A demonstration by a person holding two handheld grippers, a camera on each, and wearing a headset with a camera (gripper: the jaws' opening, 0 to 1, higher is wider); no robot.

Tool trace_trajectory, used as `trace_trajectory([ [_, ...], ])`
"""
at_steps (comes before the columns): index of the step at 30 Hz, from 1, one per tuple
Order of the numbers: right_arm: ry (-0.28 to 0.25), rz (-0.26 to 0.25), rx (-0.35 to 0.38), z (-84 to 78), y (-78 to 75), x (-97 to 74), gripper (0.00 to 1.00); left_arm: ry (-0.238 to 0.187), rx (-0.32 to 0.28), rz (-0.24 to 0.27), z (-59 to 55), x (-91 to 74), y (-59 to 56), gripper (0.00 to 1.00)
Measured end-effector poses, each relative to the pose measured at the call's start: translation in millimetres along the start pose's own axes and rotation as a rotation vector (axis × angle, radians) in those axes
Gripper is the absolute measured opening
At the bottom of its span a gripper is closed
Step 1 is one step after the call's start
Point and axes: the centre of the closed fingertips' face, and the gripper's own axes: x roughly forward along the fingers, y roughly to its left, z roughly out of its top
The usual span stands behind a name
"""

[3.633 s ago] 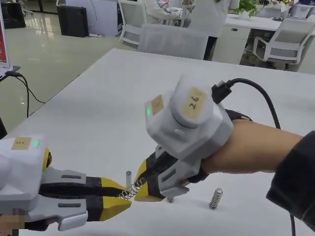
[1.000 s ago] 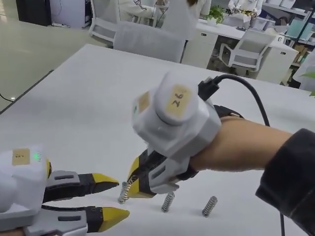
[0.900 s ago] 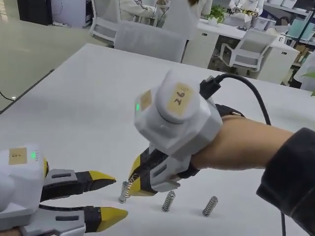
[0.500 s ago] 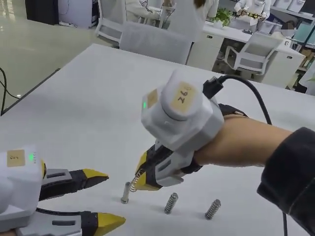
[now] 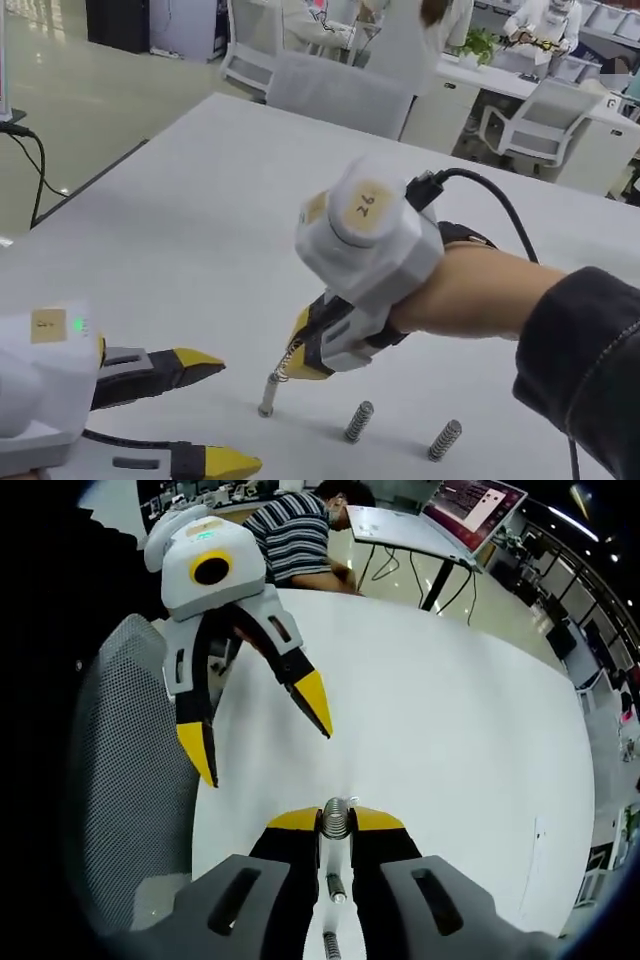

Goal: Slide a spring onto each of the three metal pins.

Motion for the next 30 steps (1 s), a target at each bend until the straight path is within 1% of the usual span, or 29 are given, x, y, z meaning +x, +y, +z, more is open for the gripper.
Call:
trace_trajectory([
  [7, 0.013, 0.005, 0.010, -1.5, -8.0, 11.7, 0.08, 0.004, -0.001, 0.008, -2.6, -0.5, -2.6, 0.52],
  [10, 0.034, 0.001, 0.004, -5.3, -10.4, 16.6, 0.08, 0.004, 0.002, 0.010, -2.9, -0.5, -4.3, 0.52],
  [14, 0.036, 0.013, 0.008, -5.2, -12.3, 21.1, 0.08, 0.009, 0.003, 0.018, -4.7, -2.1, -3.7, 0.53],
  [18, 0.050, 0.025, 0.010, -6.2, -12.7, 28.3, 0.08, 0.007, -0.001, 0.025, -5.0, -3.7, -2.9, 0.53],
  [27, 0.065, 0.024, 0.011, -9.8, -17.7, 33.2, 0.08, 0.003, -0.006, 0.039, -6.1, -7.3, -0.8, 0.53],
  [30, 0.057, 0.028, 0.017, -7.8, -18.7, 33.5, 0.08, 0.003, -0.007, 0.042, -6.2, -7.4, -0.5, 0.53],
])
